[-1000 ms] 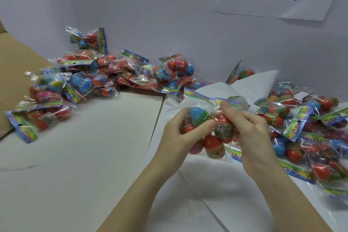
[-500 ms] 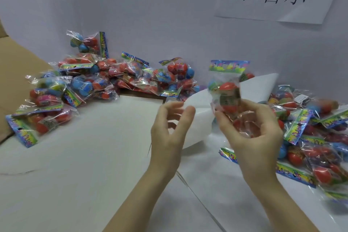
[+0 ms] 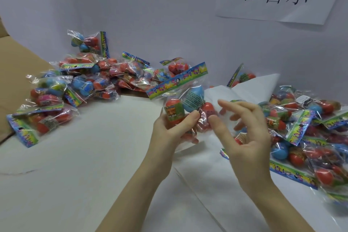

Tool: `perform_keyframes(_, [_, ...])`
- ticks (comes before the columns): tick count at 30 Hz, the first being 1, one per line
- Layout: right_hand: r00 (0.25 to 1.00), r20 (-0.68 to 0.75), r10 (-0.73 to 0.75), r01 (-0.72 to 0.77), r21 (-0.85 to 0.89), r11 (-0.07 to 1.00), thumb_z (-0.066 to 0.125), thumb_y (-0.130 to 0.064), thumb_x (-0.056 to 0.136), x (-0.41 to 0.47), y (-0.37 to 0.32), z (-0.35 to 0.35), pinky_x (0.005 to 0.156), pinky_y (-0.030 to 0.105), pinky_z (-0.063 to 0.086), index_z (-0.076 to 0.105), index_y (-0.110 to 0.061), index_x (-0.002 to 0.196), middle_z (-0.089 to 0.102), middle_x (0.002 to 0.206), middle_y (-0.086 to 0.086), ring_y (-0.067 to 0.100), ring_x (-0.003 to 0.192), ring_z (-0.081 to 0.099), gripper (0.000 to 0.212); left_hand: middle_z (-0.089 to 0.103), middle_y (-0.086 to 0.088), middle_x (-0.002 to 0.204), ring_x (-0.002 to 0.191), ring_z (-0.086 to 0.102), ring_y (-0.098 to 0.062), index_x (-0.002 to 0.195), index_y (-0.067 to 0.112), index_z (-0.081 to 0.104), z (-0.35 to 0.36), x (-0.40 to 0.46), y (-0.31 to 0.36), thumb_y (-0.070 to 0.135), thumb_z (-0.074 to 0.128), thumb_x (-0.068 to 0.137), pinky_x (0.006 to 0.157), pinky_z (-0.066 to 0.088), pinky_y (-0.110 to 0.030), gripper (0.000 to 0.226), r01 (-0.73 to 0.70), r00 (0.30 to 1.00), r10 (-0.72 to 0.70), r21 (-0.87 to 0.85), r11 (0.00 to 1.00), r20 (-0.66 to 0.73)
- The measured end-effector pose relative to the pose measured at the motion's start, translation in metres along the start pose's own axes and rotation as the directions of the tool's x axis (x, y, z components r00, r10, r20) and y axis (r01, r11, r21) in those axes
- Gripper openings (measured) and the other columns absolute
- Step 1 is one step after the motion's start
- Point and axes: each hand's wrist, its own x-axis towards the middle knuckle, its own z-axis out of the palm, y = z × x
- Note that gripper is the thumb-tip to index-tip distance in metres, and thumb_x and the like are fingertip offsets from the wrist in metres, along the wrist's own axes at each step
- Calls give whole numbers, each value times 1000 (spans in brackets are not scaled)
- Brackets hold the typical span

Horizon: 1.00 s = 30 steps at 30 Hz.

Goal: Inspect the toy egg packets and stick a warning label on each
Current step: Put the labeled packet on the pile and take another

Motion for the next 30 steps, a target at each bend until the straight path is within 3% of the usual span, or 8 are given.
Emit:
perform_keyframes(3, [967, 76, 244, -255, 230, 939, 75, -38, 65, 6, 0, -1, 74, 14, 45, 68, -39, 89, 67, 85, -13, 1, 82, 61, 25, 68, -2, 70, 62, 61, -15, 91, 9, 66, -1, 1, 1, 27, 68, 61, 47, 47, -20, 35, 14, 1000, -14, 9, 1000, 6])
perform_keyframes(5, [942, 141, 305, -336, 365, 868, 71, -36, 60, 8, 1, -3, 67, 14, 49, 74, -37, 80, 72, 75, -11, 3, 72, 65, 20, 69, -2, 70, 62, 62, -13, 90, 10, 66, -2, 1, 2, 26, 68, 62, 47, 48, -21, 32, 10, 1000, -11, 24, 1000, 8])
perform_keyframes(10, [981, 85, 175, -192, 268, 944, 74, -29, 67, 8, 0, -5, 65, 15, 46, 73, -41, 79, 70, 78, -17, 2, 72, 63, 17, 67, 2, 66, 55, 59, -9, 92, 8, 63, -2, 1, 1, 26, 69, 60, 44, 45, -20, 37, -20, 1000, 20, 41, 999, -4])
perform_keyframes(16, [950, 93, 297, -310, 354, 882, 71, -29, 67, 10, -4, -6, 56, 8, 41, 75, -31, 74, 68, 69, -15, -2, 64, 60, 8, 63, -2, 67, 57, 58, -12, 93, 8, 60, -4, 1, 0, 26, 73, 65, 45, 46, -20, 36, -10, 999, 8, 44, 999, 42])
perform_keyframes(20, [755, 354, 553, -655, 446, 609, 71, -36, 55, 13, -1, -9, 60, 16, 50, 67, -18, 99, 73, 78, -4, 7, 69, 66, 48, 65, 2, 66, 54, 58, -8, 91, 13, 62, -5, 1, -1, 21, 67, 69, 44, 46, -20, 25, -3, 998, 1, 24, 1000, 58])
perform_keyframes(23, [625, 573, 530, -775, 377, 507, 65, -39, 61, 15, -1, -12, 69, 24, 55, 74, -13, 91, 73, 91, 8, 17, 80, 69, 41, 68, 9, 69, 58, 61, -4, 98, 18, 59, -6, 1, 0, 24, 77, 69, 46, 46, -17, 34, -43, 998, 40, 48, 998, 53])
perform_keyframes(27, [684, 490, 541, -729, 466, 501, 64, -35, 64, 15, -4, -8, 60, 21, 54, 76, -14, 73, 73, 74, 8, 15, 66, 68, 26, 67, 24, 90, 77, 64, 2, 114, 37, 43, 1, -3, -4, 39, 80, 66, 60, 49, -13, 61, -183, 983, 184, 181, 966, 7])
perform_keyframes(30, [803, 228, 551, -572, 556, 603, 65, -31, 62, 12, -5, -5, 52, 14, 49, 76, -17, 68, 70, 60, 1, 8, 52, 63, 19, 52, 22, 103, 79, 52, 2, 115, 43, 33, 8, -5, -11, 56, 68, 52, 66, 45, -13, 74, -262, 929, 338, 380, 887, -148])
